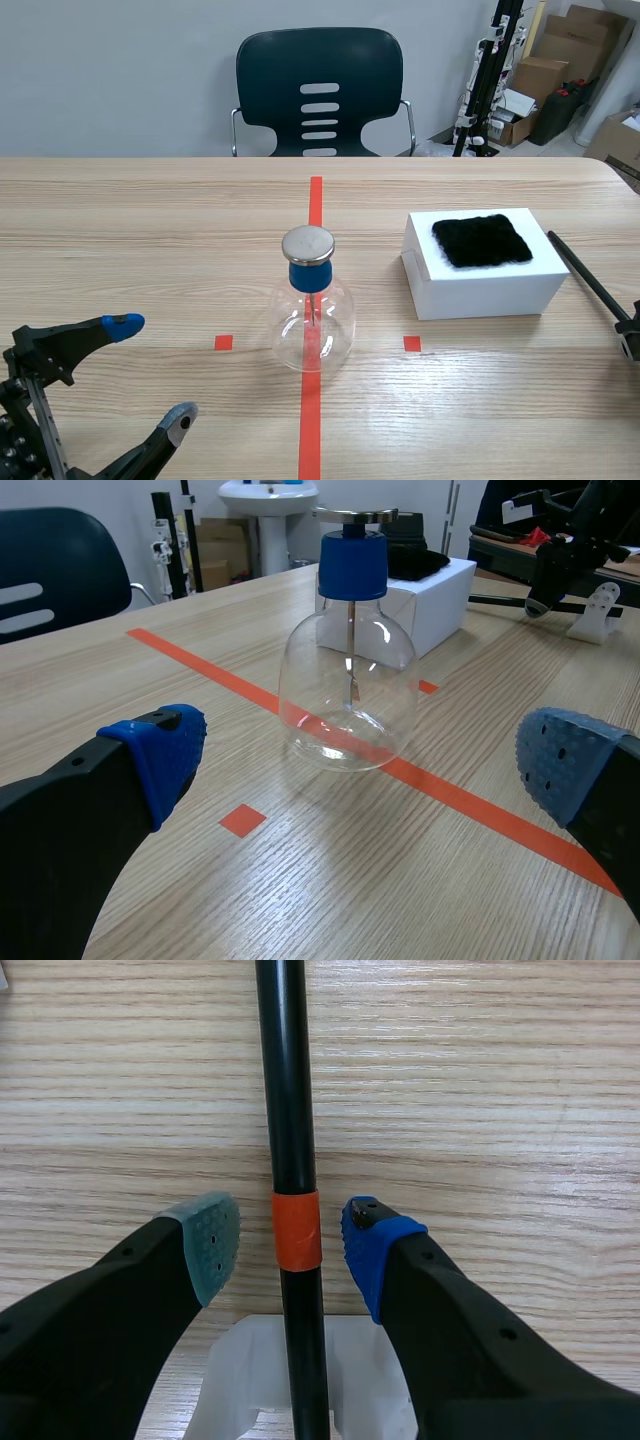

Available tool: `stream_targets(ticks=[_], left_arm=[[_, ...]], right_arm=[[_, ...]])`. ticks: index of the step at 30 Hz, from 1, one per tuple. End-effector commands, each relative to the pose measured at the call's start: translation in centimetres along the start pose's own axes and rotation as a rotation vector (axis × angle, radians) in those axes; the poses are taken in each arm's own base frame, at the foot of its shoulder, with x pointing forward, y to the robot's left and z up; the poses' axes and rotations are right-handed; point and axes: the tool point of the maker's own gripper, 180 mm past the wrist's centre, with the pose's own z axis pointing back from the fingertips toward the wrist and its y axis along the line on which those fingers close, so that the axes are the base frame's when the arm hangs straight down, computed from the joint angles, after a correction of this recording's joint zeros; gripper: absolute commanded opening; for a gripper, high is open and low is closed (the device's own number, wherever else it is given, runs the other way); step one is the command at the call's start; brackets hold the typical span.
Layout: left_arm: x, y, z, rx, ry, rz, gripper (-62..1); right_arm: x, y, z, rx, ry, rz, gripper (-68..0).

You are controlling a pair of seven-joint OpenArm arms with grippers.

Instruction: Do the electroscope experiment. pick up the black charging rod

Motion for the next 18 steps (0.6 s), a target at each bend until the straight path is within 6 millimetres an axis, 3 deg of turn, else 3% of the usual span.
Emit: stream_targets(ticks=[1,4,8,14,18], left_arm=[[0.91,0.27,-0.43,-0.001,-0.037,-0.008,1.4],[0.91,0.27,-0.43,-0.001,-0.037,-0.008,1.4],[0.91,0.27,-0.43,-0.001,-0.037,-0.008,1.4],[0.91,0.27,-0.43,-0.001,-0.037,-0.008,1.4],[0.91,0.27,-0.43,-0.001,-0.037,-0.008,1.4]], right_arm=[[1.36,-0.15,0.5,-0.003,-0.026,0.005,-43.2],[1.28,-0.02,0.43,0.0,-0.021,0.004,-44.6],[1.29,-0.02,0.43,0.0,-0.022,0.004,-52.4],[1.3,-0.02,0.43,0.0,-0.023,0.004,-53.9],[1.3,-0.04,0.44,-0.001,-0.023,0.004,-64.3]])
